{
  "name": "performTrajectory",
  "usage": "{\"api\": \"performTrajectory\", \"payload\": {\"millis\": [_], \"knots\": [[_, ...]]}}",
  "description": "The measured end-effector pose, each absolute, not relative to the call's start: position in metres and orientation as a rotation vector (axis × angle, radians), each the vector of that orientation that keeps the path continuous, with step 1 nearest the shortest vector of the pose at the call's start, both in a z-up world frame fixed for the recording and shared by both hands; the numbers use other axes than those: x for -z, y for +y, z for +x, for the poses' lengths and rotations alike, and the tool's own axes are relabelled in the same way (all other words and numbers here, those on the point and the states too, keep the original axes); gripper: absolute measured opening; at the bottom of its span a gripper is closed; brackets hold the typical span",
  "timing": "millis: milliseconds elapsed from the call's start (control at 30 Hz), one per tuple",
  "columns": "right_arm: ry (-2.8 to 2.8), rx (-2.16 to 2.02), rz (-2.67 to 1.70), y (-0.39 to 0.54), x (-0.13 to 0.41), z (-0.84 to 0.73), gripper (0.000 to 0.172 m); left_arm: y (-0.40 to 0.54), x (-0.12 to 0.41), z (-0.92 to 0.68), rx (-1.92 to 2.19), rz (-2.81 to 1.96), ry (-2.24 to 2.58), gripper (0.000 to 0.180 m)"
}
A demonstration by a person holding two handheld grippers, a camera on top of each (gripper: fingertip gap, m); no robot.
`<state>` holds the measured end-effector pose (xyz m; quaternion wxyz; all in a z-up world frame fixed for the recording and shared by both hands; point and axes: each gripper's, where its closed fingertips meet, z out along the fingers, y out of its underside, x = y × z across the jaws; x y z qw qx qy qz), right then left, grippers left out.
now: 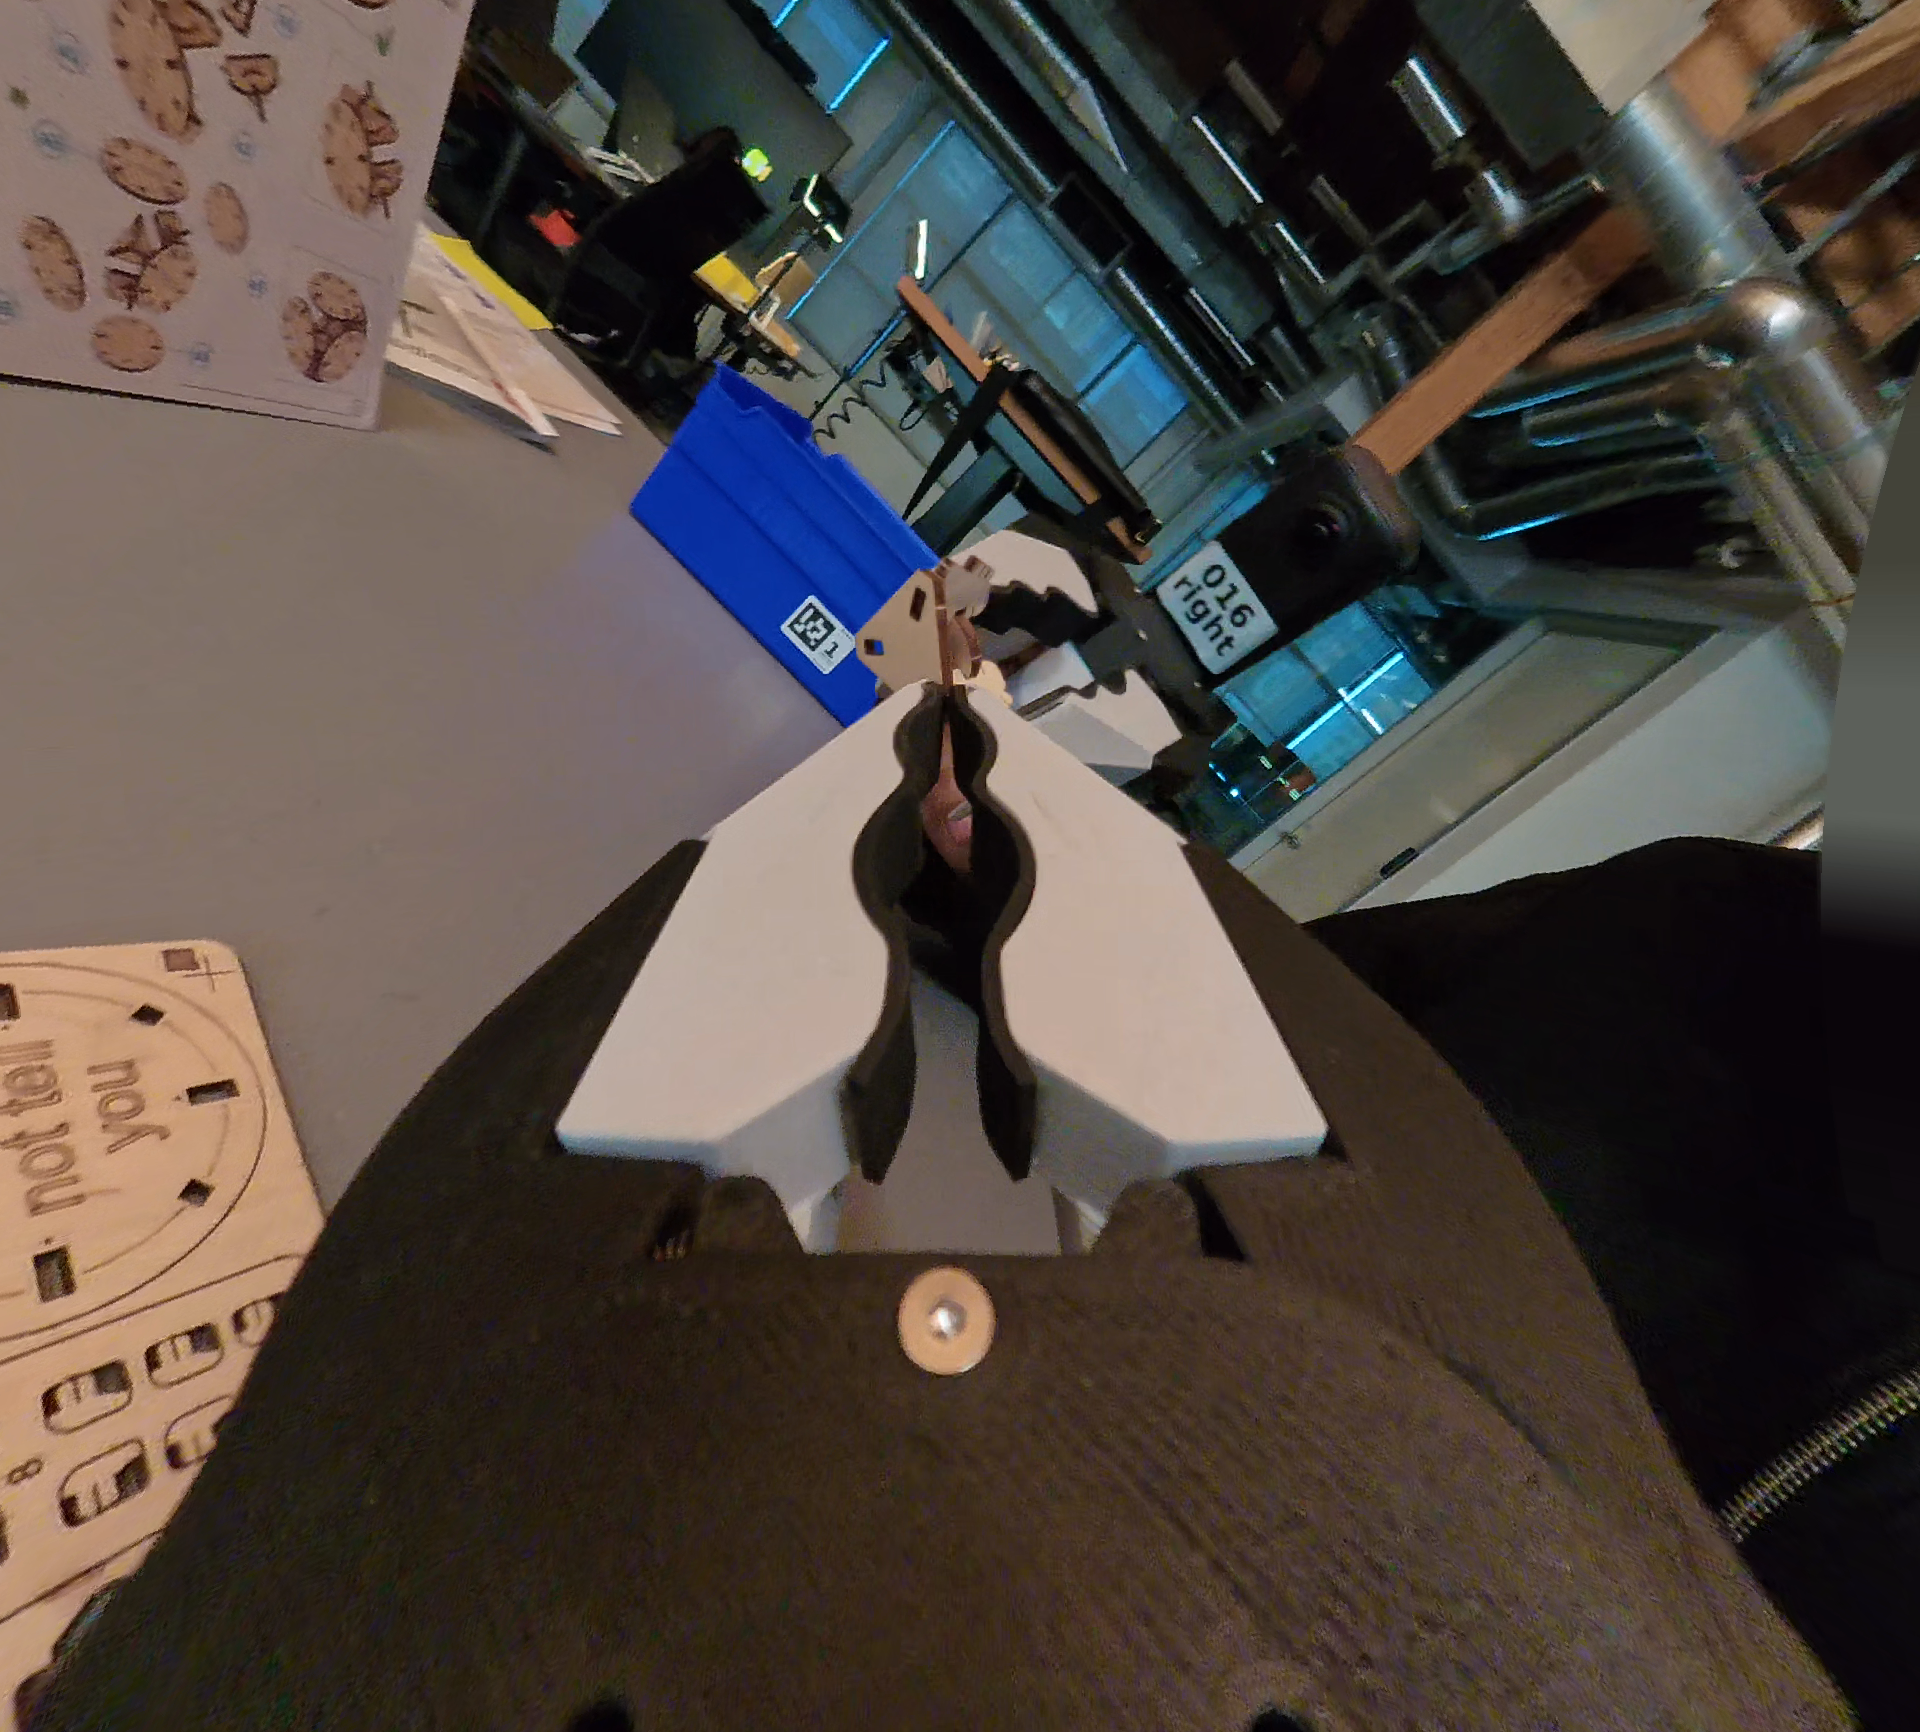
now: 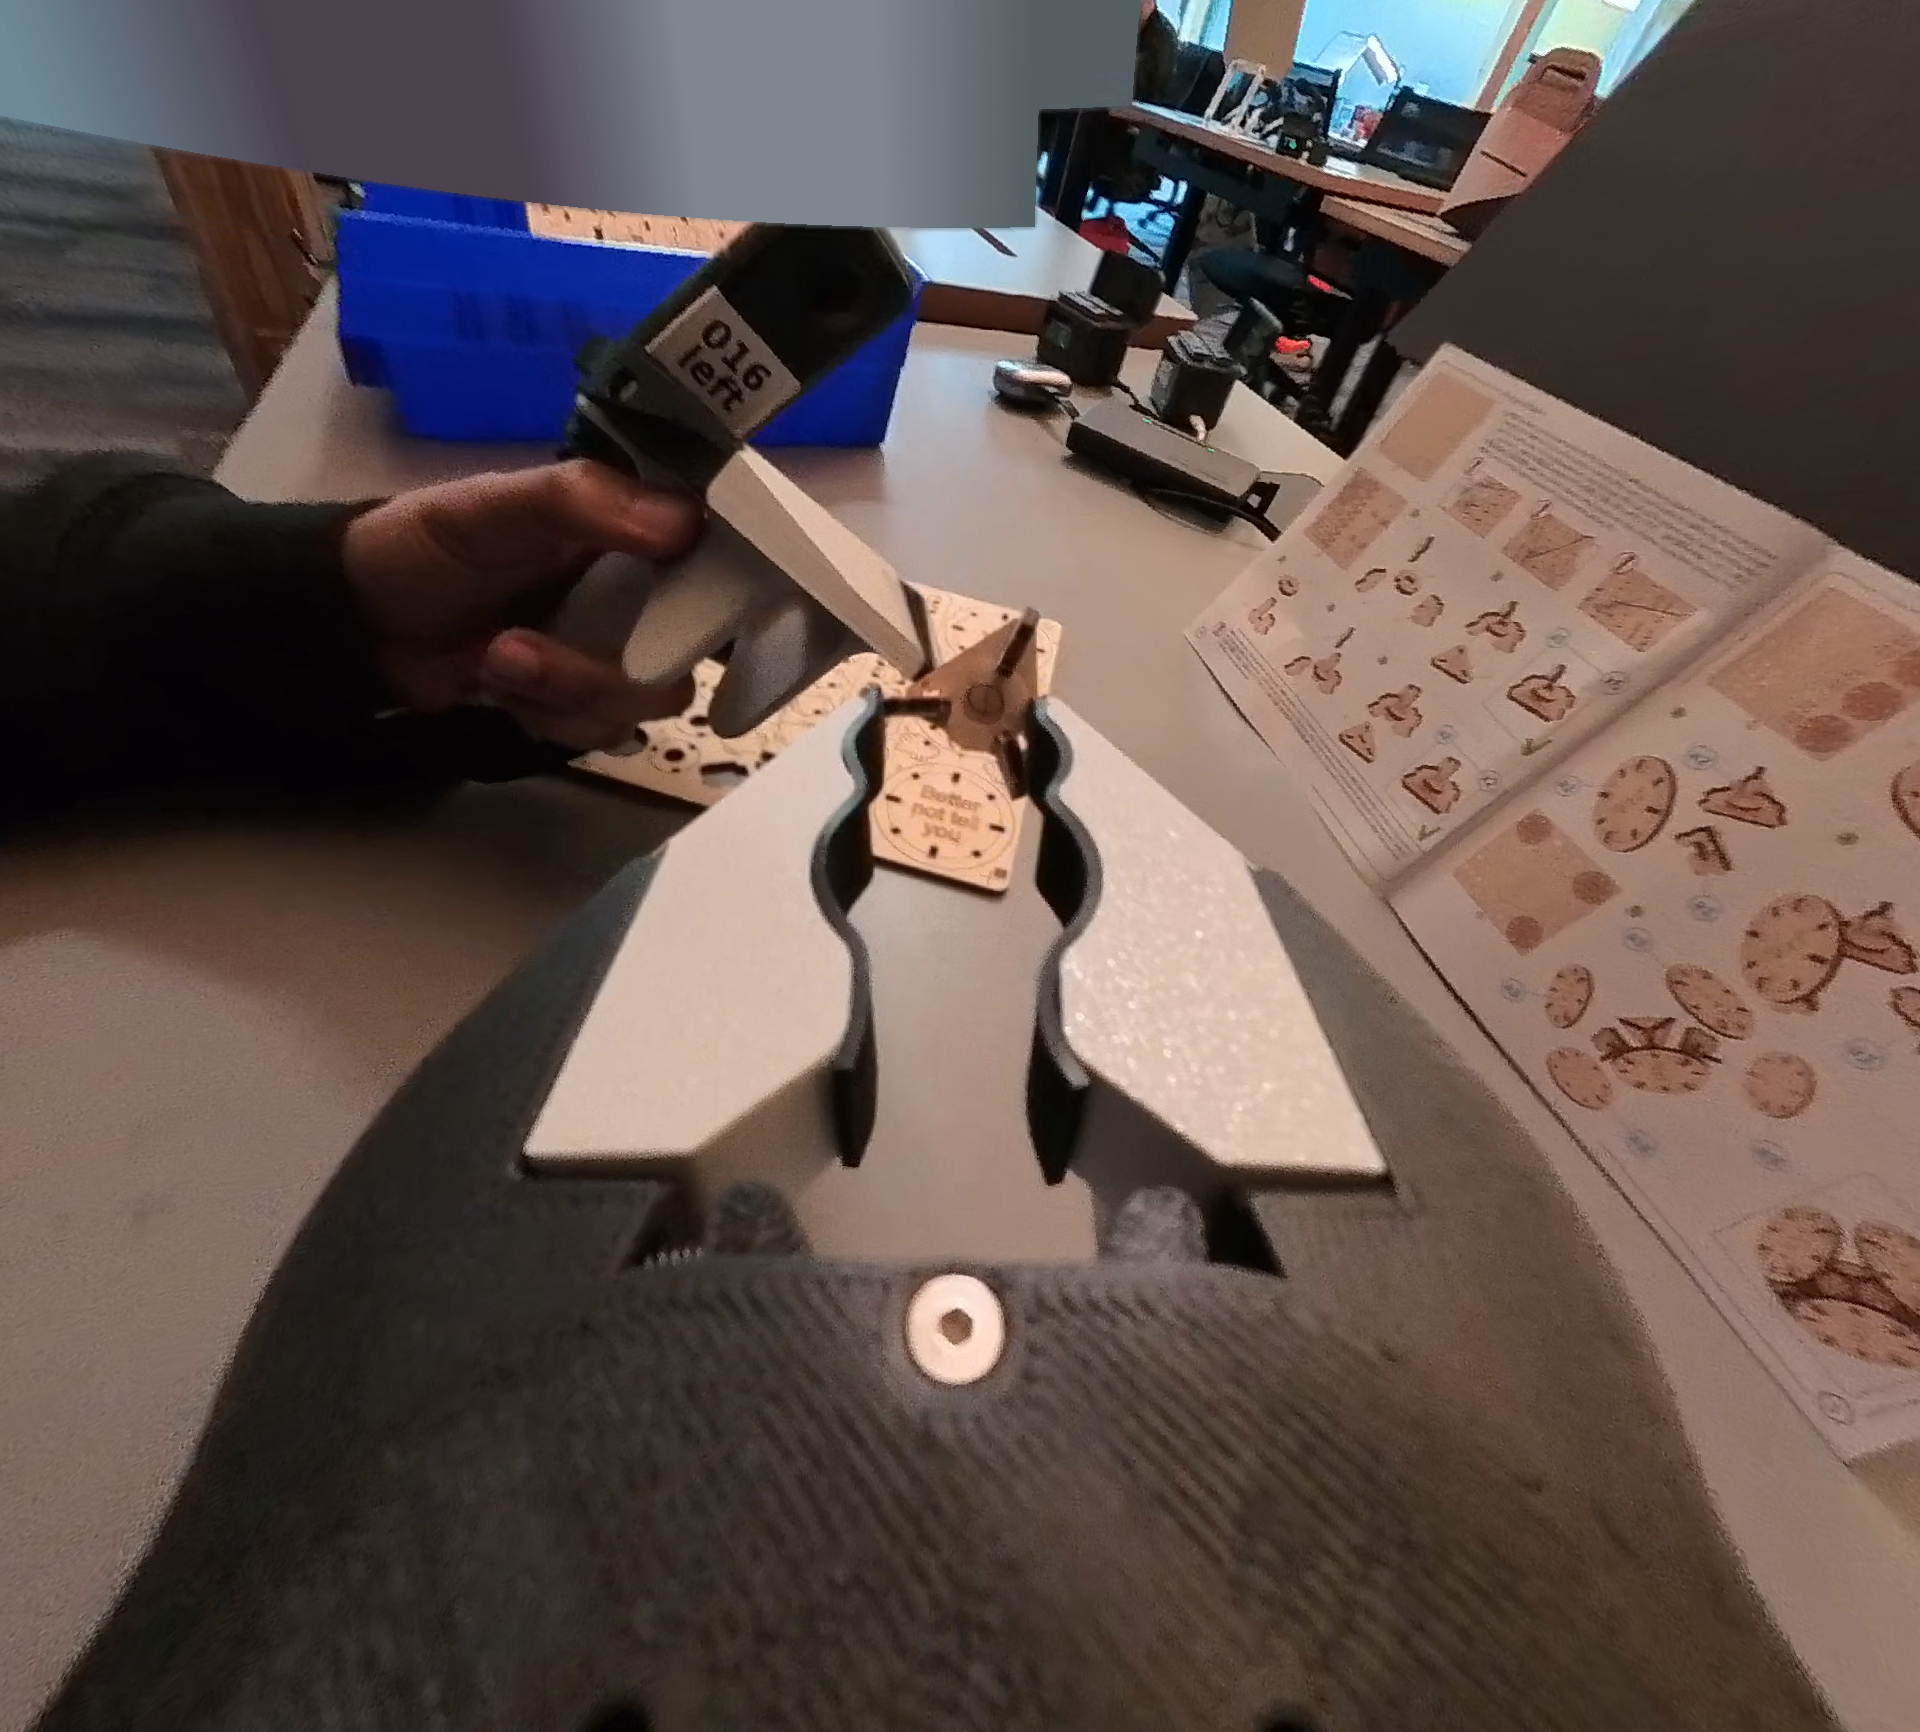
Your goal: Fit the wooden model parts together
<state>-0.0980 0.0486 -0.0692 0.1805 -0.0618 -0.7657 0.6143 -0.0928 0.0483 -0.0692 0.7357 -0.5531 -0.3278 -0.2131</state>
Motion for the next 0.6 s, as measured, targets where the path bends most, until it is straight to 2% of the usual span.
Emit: {"api": "performTrajectory", "payload": {"millis": [167,367,500,600], "knots": [[-2.175,-1.677,-0.148,0.046,0.073,-0.097,0.025,0.050,0.078,-0.095,0.448,-1.257,-0.753,0.012],[-2.179,-1.645,-0.139,0.045,0.077,-0.098,0.025,0.051,0.080,-0.094,0.442,-1.275,-0.753,0.005],[-2.184,-1.629,-0.120,0.045,0.078,-0.097,0.025,0.050,0.080,-0.096,0.443,-1.262,-0.762,0.017],[-2.197,-1.610,-0.107,0.043,0.081,-0.096,0.025,0.048,0.082,-0.098,0.434,-1.268,-0.776,0.015]]}}
